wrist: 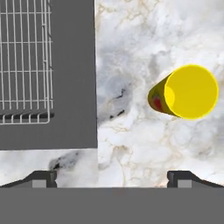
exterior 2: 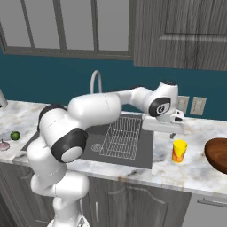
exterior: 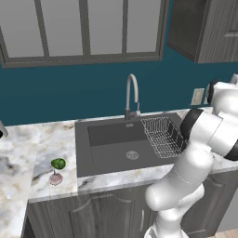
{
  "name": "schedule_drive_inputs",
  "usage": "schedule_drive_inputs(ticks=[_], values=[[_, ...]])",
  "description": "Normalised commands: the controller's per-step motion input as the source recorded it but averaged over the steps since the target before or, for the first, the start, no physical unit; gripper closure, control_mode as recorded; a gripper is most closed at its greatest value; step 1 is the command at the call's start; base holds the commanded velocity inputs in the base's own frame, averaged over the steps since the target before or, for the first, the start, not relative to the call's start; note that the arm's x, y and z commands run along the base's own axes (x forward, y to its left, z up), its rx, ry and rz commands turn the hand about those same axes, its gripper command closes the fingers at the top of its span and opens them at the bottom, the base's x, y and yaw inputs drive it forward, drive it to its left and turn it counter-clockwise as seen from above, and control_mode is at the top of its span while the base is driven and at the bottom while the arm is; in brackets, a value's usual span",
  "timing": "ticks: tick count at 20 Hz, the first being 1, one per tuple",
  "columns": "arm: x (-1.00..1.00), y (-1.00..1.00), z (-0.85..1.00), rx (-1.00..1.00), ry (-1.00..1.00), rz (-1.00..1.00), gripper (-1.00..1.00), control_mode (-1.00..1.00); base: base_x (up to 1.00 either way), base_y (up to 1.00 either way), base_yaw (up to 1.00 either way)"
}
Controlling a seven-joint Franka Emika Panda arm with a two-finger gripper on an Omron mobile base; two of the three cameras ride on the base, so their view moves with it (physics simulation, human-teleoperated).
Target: Remove the avocado and garlic from the sink. Then move the bowl and cup from the counter to the sink for washing.
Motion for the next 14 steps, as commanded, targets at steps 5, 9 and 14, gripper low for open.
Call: schedule_drive_inputs(ticks=[5,9,14], values=[[0.24,-0.19,-0.2,0.0,0.0,0.0,-1.0,-1.0,0.0,0.0,0.0],[0.23,-0.21,-0.19,0.0,0.0,0.0,-1.0,-1.0,0.0,0.0,0.0],[0.21,-0.18,-0.18,0.0,0.0,0.0,-1.0,-1.0,0.0,0.0,0.0]])
